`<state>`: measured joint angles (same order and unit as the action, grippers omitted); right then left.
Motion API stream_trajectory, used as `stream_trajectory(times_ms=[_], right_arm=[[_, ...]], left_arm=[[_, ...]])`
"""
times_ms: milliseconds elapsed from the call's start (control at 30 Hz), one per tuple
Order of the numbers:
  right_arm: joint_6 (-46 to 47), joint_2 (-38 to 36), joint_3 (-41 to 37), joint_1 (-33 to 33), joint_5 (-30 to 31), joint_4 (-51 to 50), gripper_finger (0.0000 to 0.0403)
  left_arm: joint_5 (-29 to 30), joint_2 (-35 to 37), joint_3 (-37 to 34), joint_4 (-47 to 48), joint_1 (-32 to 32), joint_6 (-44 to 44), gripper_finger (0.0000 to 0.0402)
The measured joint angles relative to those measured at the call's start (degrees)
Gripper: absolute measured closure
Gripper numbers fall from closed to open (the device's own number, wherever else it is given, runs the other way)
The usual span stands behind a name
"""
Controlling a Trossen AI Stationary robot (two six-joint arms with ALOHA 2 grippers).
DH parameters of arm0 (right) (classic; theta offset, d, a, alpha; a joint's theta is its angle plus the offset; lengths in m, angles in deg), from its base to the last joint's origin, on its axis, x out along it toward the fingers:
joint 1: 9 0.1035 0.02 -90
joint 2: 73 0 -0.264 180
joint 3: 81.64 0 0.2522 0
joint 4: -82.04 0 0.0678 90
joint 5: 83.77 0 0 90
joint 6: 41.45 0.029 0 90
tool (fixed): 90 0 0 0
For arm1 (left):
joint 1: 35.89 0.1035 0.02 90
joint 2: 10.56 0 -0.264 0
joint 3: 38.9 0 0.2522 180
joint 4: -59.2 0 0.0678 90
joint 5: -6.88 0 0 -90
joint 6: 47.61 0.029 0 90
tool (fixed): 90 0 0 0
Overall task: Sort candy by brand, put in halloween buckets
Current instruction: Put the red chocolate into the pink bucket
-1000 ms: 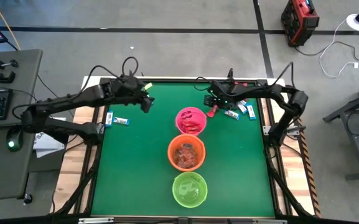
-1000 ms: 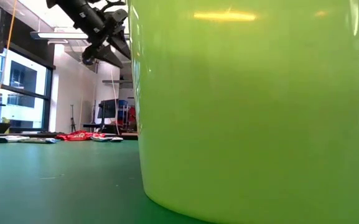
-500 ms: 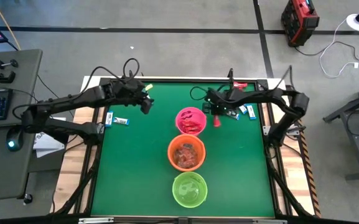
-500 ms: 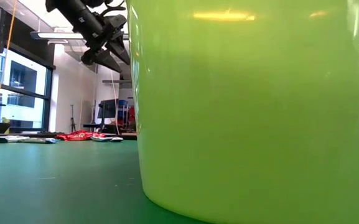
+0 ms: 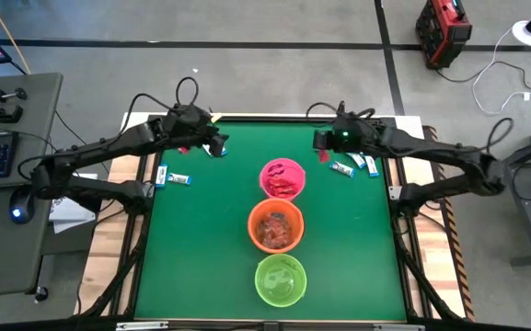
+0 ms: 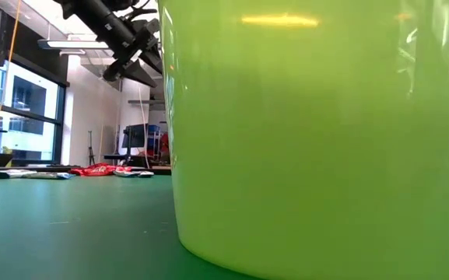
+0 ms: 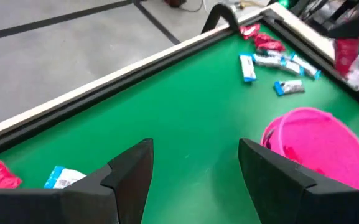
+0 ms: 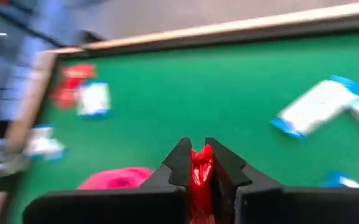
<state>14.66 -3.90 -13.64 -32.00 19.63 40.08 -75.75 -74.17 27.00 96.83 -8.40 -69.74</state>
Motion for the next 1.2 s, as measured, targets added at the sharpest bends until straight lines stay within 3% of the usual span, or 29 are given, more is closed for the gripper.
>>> stream_trajectory(times_ms=[167, 400, 733, 833, 1000, 1200], right_arm=[[-3.0, -1.8, 0.0, 4.8, -5.2, 10.7, 0.0388], [-5.2, 3.6, 0.0, 12.6, -8.1, 24.1, 0.0388], [-10.1, 13.9, 0.0, 16.4, -5.5, 25.9, 0.0372], [-10.3, 16.1, 0.0, 16.2, -6.5, 25.9, 0.0338], [-13.3, 16.7, 0.0, 15.9, -4.9, 25.4, 0.0242], [-17.5, 13.7, 0.0, 14.9, -3.7, 21.8, 0.0153]], left_arm=[[-2.7, 0.0, 0.0, -2.1, 0.0, -1.6, 0.0176], [-5.4, 0.0, 0.0, -3.3, -0.1, -5.6, 0.0176], [-5.2, 0.0, 0.0, -3.7, -1.0, -6.2, 0.0176], [-5.2, 0.0, 0.0, -4.5, -1.0, -6.2, 0.0176], [-5.1, 0.0, 0.0, -4.5, -0.9, -6.2, 0.0176], [-5.1, 0.0, 0.0, -5.1, -0.4, -6.4, 0.0176]])
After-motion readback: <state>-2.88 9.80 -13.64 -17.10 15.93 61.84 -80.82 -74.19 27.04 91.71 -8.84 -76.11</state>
